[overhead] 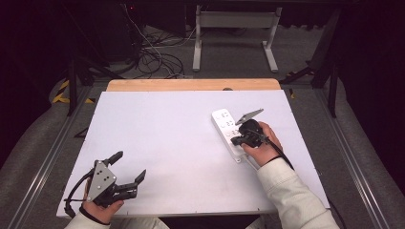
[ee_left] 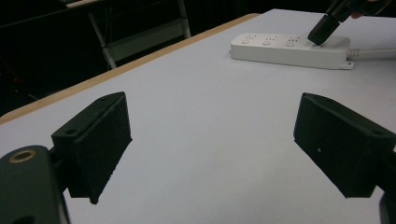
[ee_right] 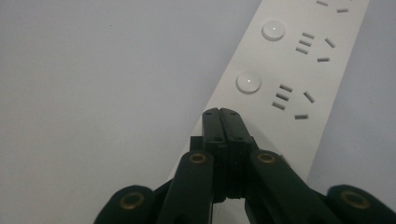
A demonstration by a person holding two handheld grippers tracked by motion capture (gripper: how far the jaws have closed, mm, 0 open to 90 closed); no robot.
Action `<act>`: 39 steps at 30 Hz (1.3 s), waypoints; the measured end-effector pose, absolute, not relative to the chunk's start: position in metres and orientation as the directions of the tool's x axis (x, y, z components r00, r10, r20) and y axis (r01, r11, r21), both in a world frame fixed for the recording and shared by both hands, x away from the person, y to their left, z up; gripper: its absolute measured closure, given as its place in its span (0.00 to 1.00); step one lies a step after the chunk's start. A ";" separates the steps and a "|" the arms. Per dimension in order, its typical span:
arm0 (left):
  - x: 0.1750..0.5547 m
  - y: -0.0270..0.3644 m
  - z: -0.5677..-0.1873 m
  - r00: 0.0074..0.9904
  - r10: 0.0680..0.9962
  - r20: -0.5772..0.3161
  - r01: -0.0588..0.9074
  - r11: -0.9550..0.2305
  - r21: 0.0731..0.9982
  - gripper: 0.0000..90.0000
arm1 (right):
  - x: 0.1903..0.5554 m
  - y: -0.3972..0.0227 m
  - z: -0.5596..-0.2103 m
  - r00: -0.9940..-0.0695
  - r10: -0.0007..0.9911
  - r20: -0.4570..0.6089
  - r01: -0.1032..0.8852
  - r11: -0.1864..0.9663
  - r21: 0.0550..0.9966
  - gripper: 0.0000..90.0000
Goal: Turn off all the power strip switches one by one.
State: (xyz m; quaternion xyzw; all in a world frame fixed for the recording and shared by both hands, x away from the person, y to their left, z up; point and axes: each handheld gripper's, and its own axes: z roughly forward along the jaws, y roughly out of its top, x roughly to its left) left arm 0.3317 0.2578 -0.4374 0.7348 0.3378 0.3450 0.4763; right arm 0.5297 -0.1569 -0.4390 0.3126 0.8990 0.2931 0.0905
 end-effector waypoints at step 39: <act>0.330 0.258 -0.437 0.536 0.822 0.191 0.163 -0.323 0.932 0.13 | 0.527 -0.147 -0.440 -0.766 0.643 -0.018 0.530 0.647 0.547 1.00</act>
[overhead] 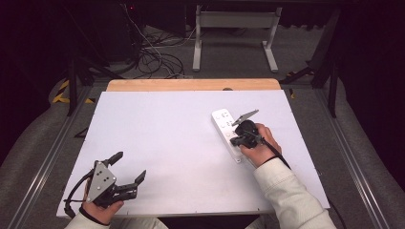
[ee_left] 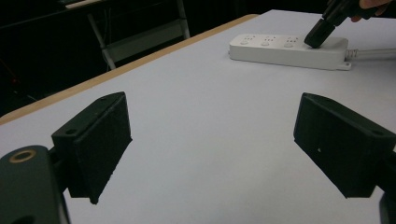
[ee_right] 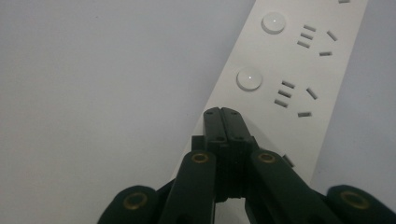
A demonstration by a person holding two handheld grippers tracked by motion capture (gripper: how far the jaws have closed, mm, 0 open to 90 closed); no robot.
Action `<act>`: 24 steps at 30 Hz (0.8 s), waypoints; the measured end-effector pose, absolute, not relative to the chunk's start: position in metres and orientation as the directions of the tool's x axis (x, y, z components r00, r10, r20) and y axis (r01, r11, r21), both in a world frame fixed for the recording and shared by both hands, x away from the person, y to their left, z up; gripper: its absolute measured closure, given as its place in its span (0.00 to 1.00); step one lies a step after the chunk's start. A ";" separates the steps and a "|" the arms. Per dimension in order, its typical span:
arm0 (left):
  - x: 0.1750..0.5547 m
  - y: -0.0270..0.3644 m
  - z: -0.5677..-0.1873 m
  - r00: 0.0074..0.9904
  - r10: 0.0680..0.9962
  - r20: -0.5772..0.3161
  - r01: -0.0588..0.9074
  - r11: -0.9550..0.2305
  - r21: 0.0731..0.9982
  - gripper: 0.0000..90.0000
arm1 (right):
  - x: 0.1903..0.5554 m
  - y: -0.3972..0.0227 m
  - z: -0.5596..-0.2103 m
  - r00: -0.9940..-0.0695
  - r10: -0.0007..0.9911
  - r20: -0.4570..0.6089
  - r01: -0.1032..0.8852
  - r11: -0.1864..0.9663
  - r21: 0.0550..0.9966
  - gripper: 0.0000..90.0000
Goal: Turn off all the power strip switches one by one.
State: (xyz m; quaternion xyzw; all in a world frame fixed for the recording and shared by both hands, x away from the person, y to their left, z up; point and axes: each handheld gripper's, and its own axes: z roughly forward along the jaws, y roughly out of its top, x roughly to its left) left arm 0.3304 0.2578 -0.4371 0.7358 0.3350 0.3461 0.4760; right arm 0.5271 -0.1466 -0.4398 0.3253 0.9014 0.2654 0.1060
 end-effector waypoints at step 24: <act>0.331 0.258 -0.437 0.533 0.825 0.188 0.167 -0.320 0.933 0.13 | 0.523 -0.150 -0.419 -0.786 0.618 -0.021 0.454 0.600 0.659 1.00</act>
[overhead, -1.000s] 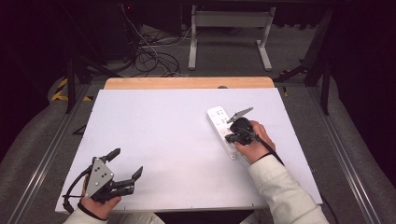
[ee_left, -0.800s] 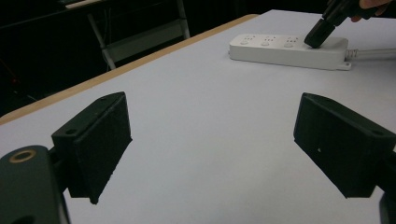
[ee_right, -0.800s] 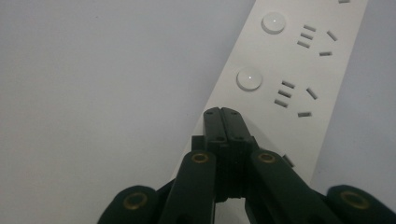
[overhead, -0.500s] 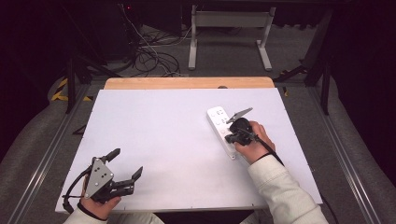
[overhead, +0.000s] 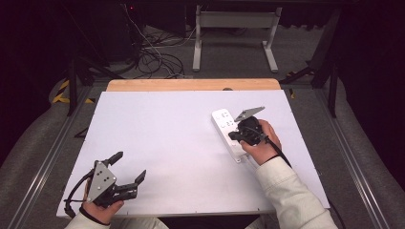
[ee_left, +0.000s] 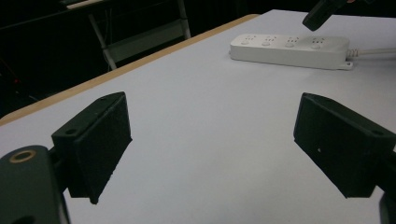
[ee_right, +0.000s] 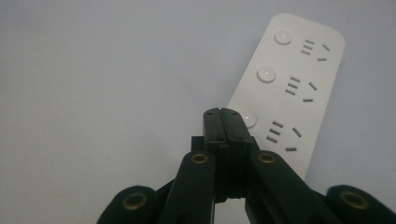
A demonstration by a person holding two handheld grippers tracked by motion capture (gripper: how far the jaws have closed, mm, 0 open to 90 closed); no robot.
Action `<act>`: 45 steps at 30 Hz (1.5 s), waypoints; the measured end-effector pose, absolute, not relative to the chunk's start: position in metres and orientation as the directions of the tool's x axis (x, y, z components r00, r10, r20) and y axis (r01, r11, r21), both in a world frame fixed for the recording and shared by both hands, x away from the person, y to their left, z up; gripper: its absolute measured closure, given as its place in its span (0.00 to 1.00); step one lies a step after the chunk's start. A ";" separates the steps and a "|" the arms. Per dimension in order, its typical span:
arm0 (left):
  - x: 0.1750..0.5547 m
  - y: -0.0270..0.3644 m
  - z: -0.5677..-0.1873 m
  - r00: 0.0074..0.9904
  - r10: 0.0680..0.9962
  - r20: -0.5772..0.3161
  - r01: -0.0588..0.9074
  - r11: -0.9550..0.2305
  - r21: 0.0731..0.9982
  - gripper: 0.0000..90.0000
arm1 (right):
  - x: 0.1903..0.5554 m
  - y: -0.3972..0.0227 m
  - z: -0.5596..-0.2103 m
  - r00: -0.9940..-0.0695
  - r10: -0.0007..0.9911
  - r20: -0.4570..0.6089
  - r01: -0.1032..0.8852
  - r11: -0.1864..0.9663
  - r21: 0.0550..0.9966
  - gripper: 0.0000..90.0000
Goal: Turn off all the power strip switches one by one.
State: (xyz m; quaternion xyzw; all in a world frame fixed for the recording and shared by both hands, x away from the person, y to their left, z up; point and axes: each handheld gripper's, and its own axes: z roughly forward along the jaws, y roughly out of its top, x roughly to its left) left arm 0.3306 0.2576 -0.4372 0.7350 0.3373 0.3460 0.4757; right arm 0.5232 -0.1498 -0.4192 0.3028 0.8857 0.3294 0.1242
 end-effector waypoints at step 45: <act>0.331 0.258 -0.438 0.533 0.827 0.182 0.172 -0.316 0.933 0.13 | 0.556 -0.142 -0.448 -0.740 0.672 0.004 0.506 0.553 0.662 1.00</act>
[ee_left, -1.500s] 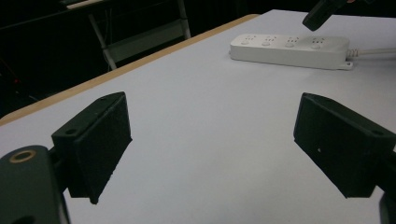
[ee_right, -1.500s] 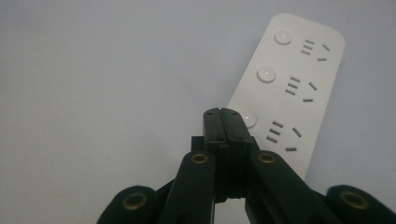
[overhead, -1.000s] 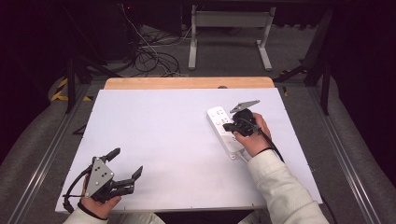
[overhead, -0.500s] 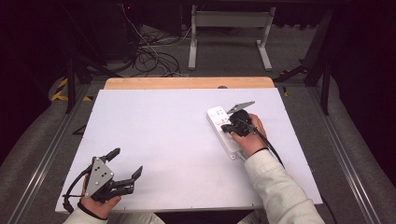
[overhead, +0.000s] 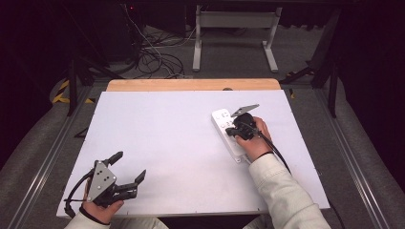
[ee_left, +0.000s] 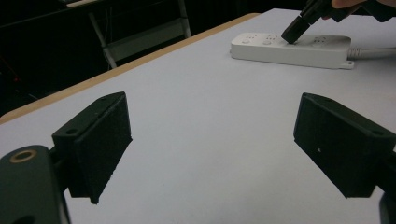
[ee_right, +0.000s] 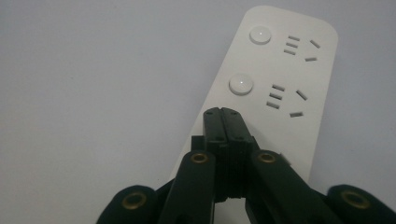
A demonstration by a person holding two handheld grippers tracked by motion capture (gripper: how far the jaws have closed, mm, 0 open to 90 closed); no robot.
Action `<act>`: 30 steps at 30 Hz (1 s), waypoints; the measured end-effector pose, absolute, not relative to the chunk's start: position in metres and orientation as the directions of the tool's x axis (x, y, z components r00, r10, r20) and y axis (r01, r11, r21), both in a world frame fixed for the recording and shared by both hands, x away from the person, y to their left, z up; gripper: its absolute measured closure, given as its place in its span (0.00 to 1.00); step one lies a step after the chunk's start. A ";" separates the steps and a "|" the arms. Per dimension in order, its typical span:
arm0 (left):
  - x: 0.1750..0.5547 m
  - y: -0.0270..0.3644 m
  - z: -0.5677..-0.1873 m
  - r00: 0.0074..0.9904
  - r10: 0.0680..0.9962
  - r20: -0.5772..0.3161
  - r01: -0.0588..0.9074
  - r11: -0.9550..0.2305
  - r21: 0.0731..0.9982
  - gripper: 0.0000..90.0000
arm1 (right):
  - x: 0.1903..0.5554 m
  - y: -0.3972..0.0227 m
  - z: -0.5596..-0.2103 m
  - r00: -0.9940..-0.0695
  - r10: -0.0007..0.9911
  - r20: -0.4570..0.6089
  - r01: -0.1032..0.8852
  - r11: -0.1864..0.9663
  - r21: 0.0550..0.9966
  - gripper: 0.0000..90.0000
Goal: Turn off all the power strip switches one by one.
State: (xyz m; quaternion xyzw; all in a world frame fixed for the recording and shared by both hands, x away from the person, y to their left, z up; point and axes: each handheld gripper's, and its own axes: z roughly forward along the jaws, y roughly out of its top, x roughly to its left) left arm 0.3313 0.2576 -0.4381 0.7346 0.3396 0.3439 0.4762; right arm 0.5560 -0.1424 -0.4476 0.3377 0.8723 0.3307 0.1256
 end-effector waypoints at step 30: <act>0.331 0.258 -0.437 0.533 0.826 0.185 0.166 -0.316 0.934 0.13 | 0.554 -0.137 -0.446 -0.721 0.692 -0.042 0.521 0.582 0.624 1.00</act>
